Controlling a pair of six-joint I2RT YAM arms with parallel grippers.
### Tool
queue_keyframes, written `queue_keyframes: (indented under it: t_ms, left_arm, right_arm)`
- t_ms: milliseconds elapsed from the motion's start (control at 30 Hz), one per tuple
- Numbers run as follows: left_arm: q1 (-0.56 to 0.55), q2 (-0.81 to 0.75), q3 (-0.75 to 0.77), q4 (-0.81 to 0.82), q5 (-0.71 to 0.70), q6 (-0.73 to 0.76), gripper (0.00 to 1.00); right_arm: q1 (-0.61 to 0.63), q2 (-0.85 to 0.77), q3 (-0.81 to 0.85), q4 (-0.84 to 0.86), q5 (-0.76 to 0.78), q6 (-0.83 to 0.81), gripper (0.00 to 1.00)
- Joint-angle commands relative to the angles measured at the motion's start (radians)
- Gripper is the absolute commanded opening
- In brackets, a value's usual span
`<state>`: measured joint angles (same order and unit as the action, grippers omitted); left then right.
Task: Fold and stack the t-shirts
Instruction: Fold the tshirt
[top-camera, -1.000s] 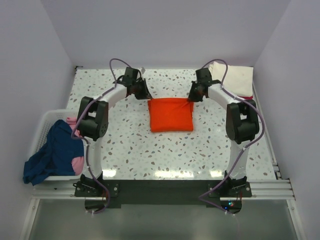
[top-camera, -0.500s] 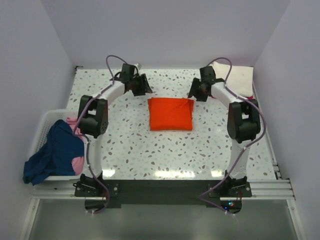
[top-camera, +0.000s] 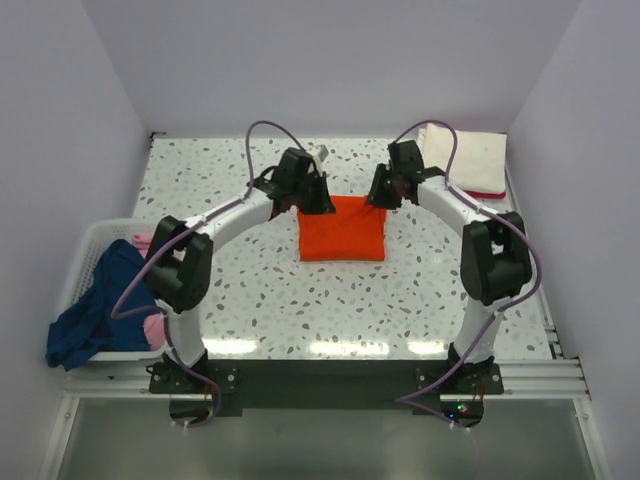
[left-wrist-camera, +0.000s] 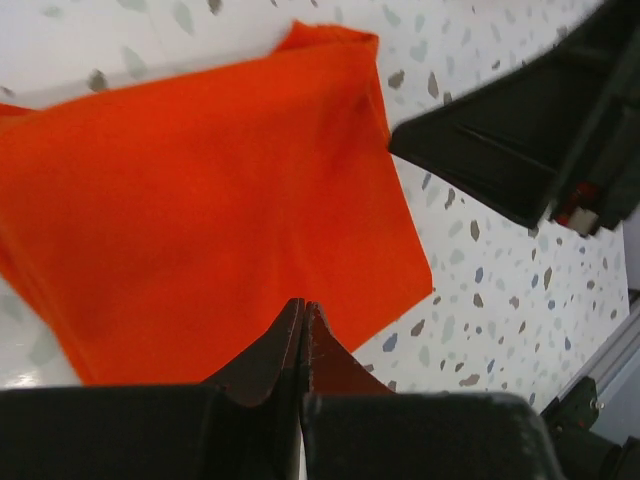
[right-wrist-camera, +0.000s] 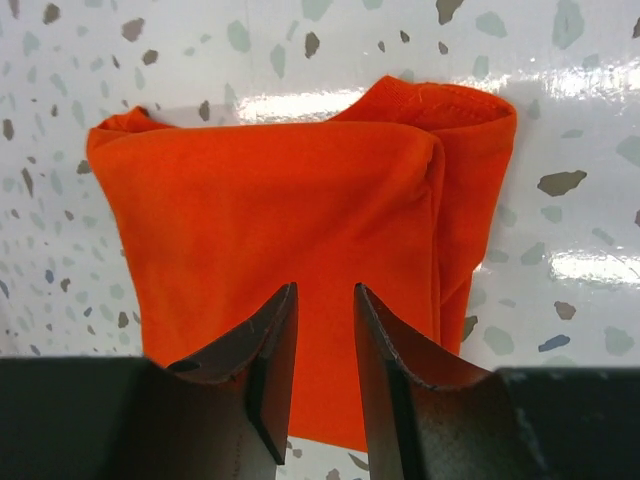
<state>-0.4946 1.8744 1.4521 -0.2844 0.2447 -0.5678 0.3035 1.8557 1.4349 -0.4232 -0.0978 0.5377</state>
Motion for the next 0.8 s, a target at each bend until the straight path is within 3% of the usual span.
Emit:
queue_keyframes:
  t_ms: [0,200,367,767]
  left_arm:
    - [-0.065,0.044,-0.026,0.053,0.024,-0.029,0.00]
    - [-0.117,0.150,-0.027,0.071,0.030,-0.030,0.00]
    - [-0.128,0.210,-0.045,0.067,0.025,-0.024,0.00]
    - [-0.133,0.163,-0.042,0.048,-0.010,0.005,0.00]
  right_arm:
    - [-0.007,0.072,0.004,0.040,-0.042,0.013,0.33]
    - [-0.030,0.163,-0.022,0.058,-0.031,0.018,0.32]
    - [-0.055,0.142,-0.106,0.080,-0.037,0.036,0.31]
    - [-0.063,0.057,-0.056,0.084,-0.103,0.044,0.33]
